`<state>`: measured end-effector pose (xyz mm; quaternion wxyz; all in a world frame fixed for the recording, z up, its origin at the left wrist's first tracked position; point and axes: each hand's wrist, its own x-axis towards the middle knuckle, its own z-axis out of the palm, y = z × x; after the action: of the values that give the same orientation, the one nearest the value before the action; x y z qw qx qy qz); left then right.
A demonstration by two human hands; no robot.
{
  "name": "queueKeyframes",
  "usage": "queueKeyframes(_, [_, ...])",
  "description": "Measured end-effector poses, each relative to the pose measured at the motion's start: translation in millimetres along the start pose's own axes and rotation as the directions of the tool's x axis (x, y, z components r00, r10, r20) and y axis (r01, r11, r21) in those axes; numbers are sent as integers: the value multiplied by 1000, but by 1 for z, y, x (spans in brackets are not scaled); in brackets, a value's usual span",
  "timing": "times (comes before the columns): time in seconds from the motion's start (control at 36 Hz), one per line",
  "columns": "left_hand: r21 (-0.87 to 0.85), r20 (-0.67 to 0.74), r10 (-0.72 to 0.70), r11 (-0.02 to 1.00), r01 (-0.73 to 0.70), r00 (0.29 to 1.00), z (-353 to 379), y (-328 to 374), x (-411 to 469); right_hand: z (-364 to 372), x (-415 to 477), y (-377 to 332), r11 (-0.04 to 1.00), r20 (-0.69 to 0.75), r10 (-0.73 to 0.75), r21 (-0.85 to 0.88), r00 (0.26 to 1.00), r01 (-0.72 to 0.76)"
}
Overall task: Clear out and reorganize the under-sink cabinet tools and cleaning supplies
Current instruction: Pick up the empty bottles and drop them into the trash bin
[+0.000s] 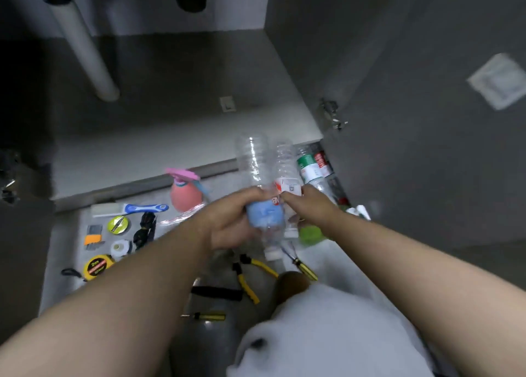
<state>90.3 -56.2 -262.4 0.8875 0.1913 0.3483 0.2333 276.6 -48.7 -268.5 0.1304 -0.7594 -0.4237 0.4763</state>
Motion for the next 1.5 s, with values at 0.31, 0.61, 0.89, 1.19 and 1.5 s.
queueKeyframes(0.31, [584, 108, 149, 790, -184, 983, 154, 35, -54, -141, -176, 16, 981, -176, -87, 154, 981, 114])
queueKeyframes(0.61, [925, 150, -37, 358, -127, 988, 276, -32, -73, -228, -339, 113, 963, -220, 28, -256, 975, -85])
queueKeyframes(0.89, [905, 225, -106, 391, -167, 968, 316, -136, -58, -249, -415, 215, 916, -21, 239, -328, 971, -233])
queueKeyframes(1.19, [926, 173, -174, 365, -100, 969, 296, -151, -51, -134, -378, 263, 708, -16, 144, -697, 989, -114])
queueKeyframes(1.5, [886, 158, -180, 460, -59, 971, 294, -157, -40, -59, -321, 318, 795, -99, -2, -604, 995, -58])
